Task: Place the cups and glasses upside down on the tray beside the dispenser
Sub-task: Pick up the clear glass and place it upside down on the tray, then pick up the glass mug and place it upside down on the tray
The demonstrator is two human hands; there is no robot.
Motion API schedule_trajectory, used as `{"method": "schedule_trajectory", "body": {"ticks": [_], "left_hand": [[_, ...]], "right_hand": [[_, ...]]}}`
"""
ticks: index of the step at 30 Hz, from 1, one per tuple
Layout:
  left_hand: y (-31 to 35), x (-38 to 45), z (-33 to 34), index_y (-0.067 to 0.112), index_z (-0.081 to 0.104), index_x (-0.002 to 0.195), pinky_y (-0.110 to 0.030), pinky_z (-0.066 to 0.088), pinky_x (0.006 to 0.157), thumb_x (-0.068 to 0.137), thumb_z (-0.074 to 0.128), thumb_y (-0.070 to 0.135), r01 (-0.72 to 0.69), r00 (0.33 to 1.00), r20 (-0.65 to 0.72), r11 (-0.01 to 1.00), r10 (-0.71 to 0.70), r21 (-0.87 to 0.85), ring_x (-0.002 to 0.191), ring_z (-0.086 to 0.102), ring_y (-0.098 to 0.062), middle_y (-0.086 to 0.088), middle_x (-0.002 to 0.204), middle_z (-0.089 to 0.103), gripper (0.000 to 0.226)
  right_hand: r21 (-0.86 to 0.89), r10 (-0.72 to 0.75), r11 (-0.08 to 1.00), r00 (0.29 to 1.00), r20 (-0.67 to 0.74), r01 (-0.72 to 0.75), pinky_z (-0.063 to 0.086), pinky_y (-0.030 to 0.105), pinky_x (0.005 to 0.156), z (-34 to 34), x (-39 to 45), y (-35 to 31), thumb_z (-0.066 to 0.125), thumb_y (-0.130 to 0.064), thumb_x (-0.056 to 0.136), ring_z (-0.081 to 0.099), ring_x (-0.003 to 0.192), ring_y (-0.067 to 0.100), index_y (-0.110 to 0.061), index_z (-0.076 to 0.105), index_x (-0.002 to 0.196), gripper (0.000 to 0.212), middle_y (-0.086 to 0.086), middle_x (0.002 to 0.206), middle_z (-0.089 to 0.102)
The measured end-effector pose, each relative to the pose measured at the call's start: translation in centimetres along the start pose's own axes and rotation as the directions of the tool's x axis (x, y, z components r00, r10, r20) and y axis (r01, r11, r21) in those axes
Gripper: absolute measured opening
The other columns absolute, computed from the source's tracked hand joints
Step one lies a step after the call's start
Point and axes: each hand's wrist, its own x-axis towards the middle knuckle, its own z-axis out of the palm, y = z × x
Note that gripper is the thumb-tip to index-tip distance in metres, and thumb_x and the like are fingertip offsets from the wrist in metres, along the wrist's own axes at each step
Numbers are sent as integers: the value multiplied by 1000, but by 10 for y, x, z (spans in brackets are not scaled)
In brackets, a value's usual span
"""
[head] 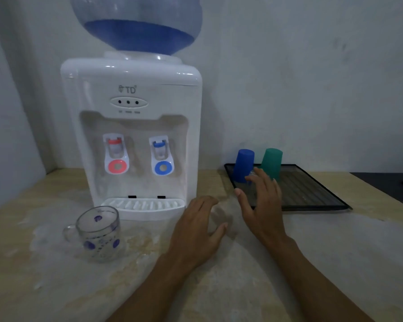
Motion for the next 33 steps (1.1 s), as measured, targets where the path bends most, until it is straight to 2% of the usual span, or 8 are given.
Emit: {"method": "schedule_trajectory", "body": {"ticks": [2, 5, 10, 15, 20, 27, 30, 33], "left_hand": [[0, -5, -9, 18, 58, 134, -26, 40, 114, 89, 59, 48, -19, 998, -65, 999, 21, 34, 127, 55, -13, 0, 135, 63, 54], [1, -14, -26, 15, 60, 133, -32, 42, 116, 90, 61, 45, -78, 988, -128, 993, 90, 94, 127, 56, -13, -4, 133, 66, 52], [1, -39, -57, 16, 62, 134, -22, 30, 120, 89, 66, 42, -114, 979, -152, 980, 139, 162, 136, 51, -10, -1, 140, 64, 53], [3, -68, -89, 10, 67, 128, -38, 43, 116, 87, 74, 29, -182, 939, -254, 962, 231, 202, 140, 50, -18, -6, 142, 62, 46], [-11, -89, -120, 2, 66, 125, -58, 37, 114, 79, 81, 19, -118, 895, -360, 919, 263, 376, 141, 48, -31, -15, 142, 58, 52], [-43, -98, -141, 8, 47, 143, -53, 31, 118, 79, 81, 44, 353, 774, -605, 921, -190, 162, 140, 43, -27, -11, 148, 49, 81], [-50, -96, -141, 13, 48, 141, -40, 39, 109, 72, 87, 45, 500, 687, -595, 865, -417, -29, 133, 45, -25, -8, 143, 51, 85], [-55, -97, -139, 16, 53, 131, -27, 45, 91, 68, 92, 40, 526, 700, -520, 846, -490, -88, 118, 53, -21, -1, 128, 51, 78]], "right_hand": [[29, -52, 998, 998, 26, 51, 28, 40, 119, 4, -2, -7, 62, -40, 93, 46, 140, 26, -10, 62, 127, 45, 10, 148, 53], [94, -98, 992, 992, 84, 90, 30, 53, 119, 10, -7, -24, 63, -39, 93, 42, 144, 25, -10, 61, 131, 47, 9, 151, 51], [185, -180, 970, 975, 131, 155, 31, 54, 120, 19, -17, -44, 58, -43, 93, 46, 141, 23, -13, 55, 138, 54, 9, 150, 53], [307, -242, 933, 960, 140, 190, 30, 42, 114, 23, -26, -65, 45, -58, 99, 42, 135, 10, -27, 40, 141, 52, -5, 141, 45], [319, -287, 921, 943, 170, 223, 18, 8, 118, 16, -24, -75, 60, -43, 94, 38, 136, 0, -19, 56, 134, 47, -1, 144, 55], [319, -316, 914, 933, 175, 250, 21, 10, 118, 8, -23, -81, 61, -39, 93, 44, 135, 8, -13, 61, 130, 46, 7, 143, 58], [314, -309, 917, 937, 163, 247, 20, 8, 117, 7, -23, -81, 60, -40, 93, 41, 134, 4, -13, 61, 130, 47, 5, 141, 58], [311, -302, 917, 944, 133, 249, 19, 4, 115, 8, -24, -79, 66, -35, 91, 38, 131, -2, -11, 61, 129, 45, -4, 136, 54]]}}
